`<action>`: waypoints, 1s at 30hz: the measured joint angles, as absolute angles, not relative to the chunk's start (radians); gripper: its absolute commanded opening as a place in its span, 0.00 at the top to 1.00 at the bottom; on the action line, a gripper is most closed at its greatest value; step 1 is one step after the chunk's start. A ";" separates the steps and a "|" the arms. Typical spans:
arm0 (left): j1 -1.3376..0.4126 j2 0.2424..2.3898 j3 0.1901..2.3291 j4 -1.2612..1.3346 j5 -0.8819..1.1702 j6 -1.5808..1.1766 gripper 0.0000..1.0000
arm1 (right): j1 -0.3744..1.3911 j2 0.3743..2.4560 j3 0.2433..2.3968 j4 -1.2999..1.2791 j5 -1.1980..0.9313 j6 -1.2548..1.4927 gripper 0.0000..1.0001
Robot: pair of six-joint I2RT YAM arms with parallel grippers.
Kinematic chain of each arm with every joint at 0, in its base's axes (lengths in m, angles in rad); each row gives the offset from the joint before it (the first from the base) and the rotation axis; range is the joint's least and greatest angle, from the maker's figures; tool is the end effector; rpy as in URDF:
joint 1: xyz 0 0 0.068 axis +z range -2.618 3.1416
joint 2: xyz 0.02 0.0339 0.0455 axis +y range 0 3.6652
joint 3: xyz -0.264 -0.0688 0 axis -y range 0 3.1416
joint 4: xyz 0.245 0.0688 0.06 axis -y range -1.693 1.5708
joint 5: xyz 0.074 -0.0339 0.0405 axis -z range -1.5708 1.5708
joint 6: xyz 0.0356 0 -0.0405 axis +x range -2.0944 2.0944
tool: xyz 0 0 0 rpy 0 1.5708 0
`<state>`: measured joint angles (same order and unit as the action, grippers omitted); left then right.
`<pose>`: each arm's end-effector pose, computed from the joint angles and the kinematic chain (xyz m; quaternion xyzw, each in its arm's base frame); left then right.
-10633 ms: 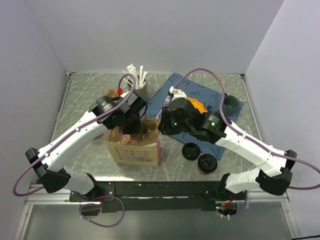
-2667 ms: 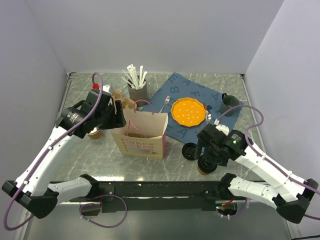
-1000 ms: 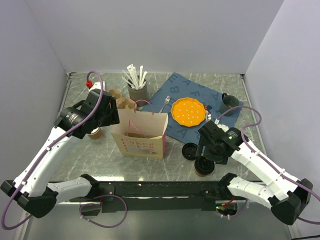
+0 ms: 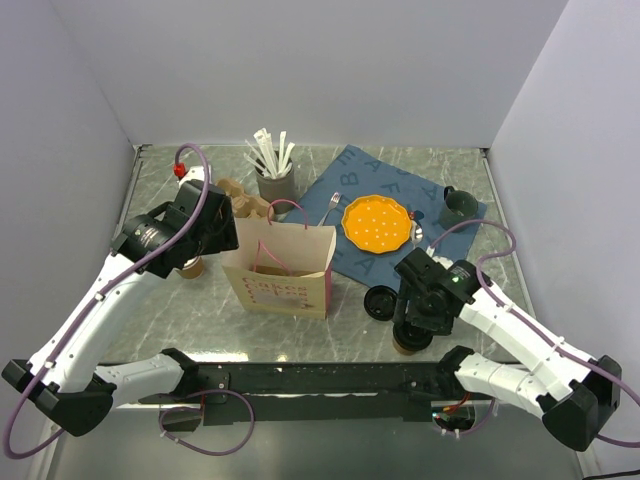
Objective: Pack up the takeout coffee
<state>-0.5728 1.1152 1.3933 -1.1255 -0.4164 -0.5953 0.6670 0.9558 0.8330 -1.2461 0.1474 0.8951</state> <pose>0.1704 -0.0928 0.3957 -0.0834 0.9142 -0.0296 0.3954 0.1133 0.0826 0.2517 0.1203 0.9849 0.0187 0.1229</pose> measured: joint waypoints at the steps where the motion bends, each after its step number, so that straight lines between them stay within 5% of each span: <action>1: -0.573 1.115 1.393 -1.125 -0.414 -0.595 0.36 | 0.667 0.955 0.839 -1.258 0.147 0.891 0.42; 13: -0.552 1.165 1.393 -1.068 -0.336 -0.558 0.49 | 0.667 1.013 1.195 -1.333 0.157 0.775 0.51; 22: -0.550 1.185 1.394 -1.012 -0.281 -0.508 0.97 | 0.669 1.094 1.522 -1.357 0.142 0.640 0.53; 30: -0.548 1.159 1.388 -0.975 -0.124 -0.495 0.99 | 0.809 1.262 2.000 -1.354 0.103 0.511 0.54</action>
